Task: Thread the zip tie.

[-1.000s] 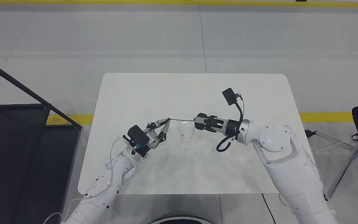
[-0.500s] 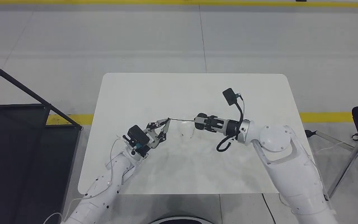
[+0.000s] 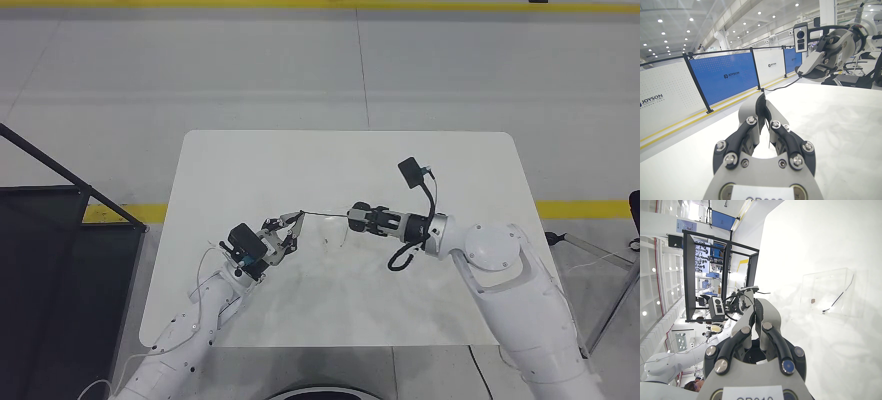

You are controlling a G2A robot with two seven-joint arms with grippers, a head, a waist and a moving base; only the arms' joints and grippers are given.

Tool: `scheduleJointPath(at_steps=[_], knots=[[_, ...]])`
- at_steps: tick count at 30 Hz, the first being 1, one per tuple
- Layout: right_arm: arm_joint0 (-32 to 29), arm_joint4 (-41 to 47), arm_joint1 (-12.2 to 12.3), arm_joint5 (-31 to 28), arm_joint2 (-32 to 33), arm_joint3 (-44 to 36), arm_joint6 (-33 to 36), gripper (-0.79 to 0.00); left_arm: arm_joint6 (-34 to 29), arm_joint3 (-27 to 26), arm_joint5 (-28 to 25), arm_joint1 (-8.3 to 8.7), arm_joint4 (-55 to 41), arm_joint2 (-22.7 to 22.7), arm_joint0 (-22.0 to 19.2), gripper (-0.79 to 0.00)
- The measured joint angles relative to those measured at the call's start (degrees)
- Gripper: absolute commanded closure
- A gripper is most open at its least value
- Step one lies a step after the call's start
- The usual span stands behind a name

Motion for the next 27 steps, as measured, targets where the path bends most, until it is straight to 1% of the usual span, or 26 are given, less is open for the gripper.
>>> scheduleJointPath(at_steps=[18,27], knots=[[-0.5,0.7,0.2,-1.1,0.4,-0.2,0.5,0.000,0.0,0.0,0.0,0.00,0.0,0.0,0.0,0.000],[-0.3,0.8,0.3,-0.3,0.4,-0.1,0.7,0.000,0.0,0.0,0.0,0.00,0.0,0.0,0.0,0.000]])
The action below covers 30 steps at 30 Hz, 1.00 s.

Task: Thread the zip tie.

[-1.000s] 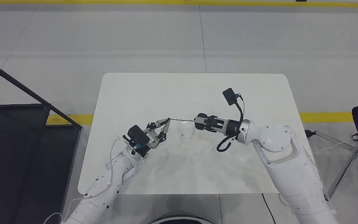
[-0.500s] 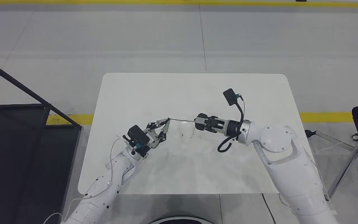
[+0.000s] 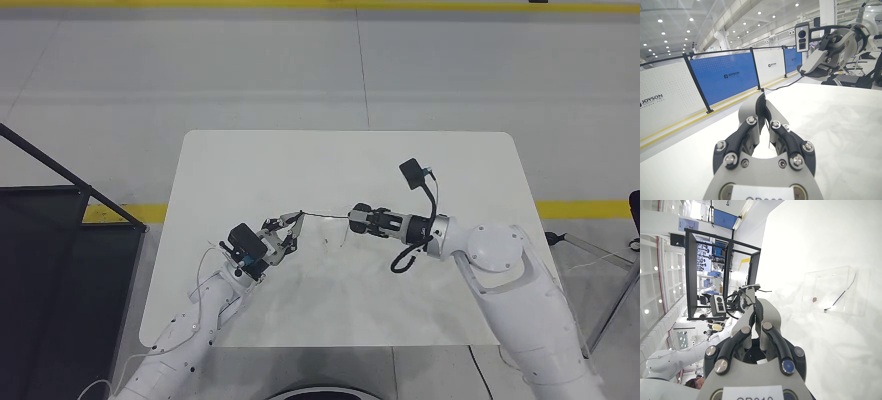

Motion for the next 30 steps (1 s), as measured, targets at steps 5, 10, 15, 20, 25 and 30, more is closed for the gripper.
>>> scheduleJointPath(at_steps=[5,10,15,20,25,30], knots=[[0.5,0.3,-0.1,0.8,-0.4,0.3,-0.1,0.000,0.0,0.0,0.0,0.00,0.0,0.0,0.0,0.000],[0.9,0.4,-0.1,1.1,-0.6,0.6,-0.1,0.000,0.0,0.0,0.0,0.00,0.0,0.0,0.0,0.000],[1.2,0.5,-0.1,1.5,-0.8,0.9,-0.2,0.000,0.0,0.0,0.0,0.00,0.0,0.0,0.0,0.000],[1.6,0.4,-0.2,2.2,-1.1,1.1,-0.3,0.000,0.0,0.0,0.0,0.00,0.0,0.0,0.0,0.000],[1.9,0.2,-0.2,2.6,-1.5,1.1,-0.2,0.000,0.0,0.0,0.0,0.00,0.0,0.0,0.0,0.000],[2.0,0.2,-0.2,2.8,-1.6,1.1,-0.1,0.000,0.0,0.0,0.0,0.00,0.0,0.0,0.0,0.000]])
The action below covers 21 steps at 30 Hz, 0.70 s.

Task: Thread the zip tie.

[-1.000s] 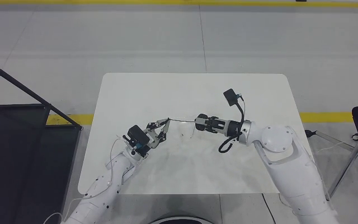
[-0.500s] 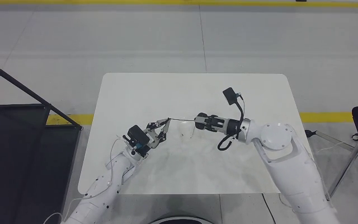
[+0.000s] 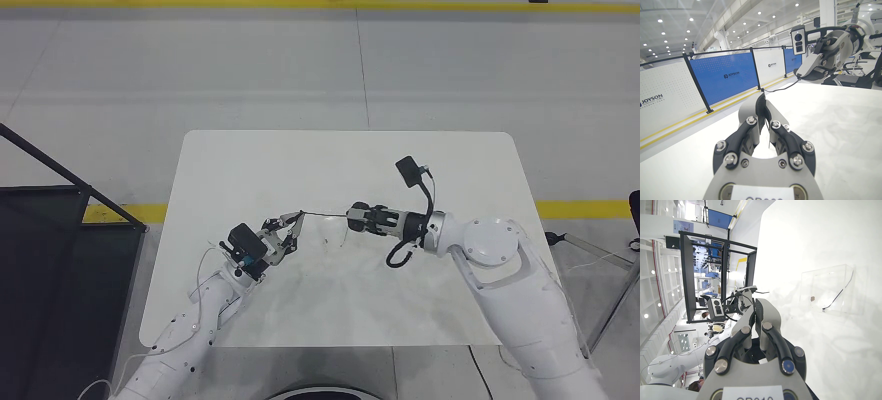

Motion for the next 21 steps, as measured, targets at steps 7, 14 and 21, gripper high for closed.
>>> scheduleJointPath(at_steps=[7,14,21], knots=[[0.1,0.2,0.0,0.2,-0.1,0.0,-0.3,0.000,0.0,0.0,0.0,0.00,0.0,0.0,0.0,0.000],[0.3,0.3,-0.1,1.0,-0.4,0.0,-0.6,0.000,0.0,0.0,0.0,0.00,0.0,0.0,0.0,0.000],[0.4,1.1,-0.1,0.7,-0.5,-0.2,-0.9,0.000,0.0,0.0,0.0,0.00,0.0,0.0,0.0,0.000]])
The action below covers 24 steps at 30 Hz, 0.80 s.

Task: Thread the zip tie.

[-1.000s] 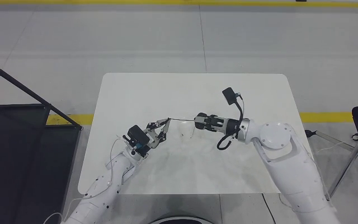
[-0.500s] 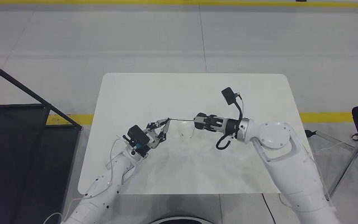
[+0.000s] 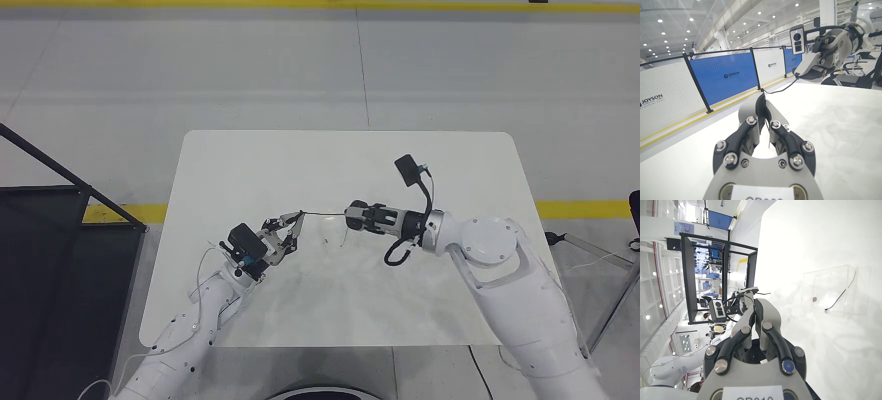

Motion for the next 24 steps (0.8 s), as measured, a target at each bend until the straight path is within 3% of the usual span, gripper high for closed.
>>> scheduleJointPath(at_steps=[24], knots=[[-1.5,1.5,0.1,-2.1,0.7,-1.0,-0.7,0.000,-1.3,-1.1,0.3,-0.03,-0.7,-0.3,0.5,0.000]])
